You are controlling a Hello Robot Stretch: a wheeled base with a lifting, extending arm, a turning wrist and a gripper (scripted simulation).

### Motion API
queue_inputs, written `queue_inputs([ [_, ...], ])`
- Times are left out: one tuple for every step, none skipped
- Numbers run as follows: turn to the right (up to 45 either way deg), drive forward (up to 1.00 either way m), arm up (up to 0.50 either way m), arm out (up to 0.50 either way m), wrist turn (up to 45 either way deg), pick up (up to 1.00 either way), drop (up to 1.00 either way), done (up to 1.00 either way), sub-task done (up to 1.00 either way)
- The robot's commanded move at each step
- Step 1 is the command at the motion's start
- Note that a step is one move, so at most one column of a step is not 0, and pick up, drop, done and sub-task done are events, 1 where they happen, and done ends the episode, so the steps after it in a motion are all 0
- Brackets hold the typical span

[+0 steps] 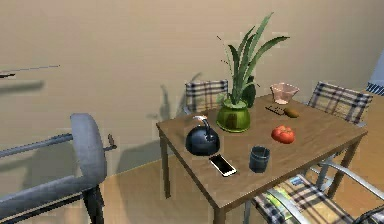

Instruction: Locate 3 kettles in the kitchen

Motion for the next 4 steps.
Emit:
queue_inputs([
  [-45.0,0.00,0.00,0.00,0.0,0.00,0.00,0.00,0.00],
  [-45.0,0.00,0.00,0.00,0.0,0.00,0.00,0.00,0.00],
  [-9.0,0.00,0.00,0.00,0.0,0.00,0.00,0.00,0.00],
  [0.0,1.00,0.00,0.00,0.0,0.00,0.00,0.00,0.00],
])
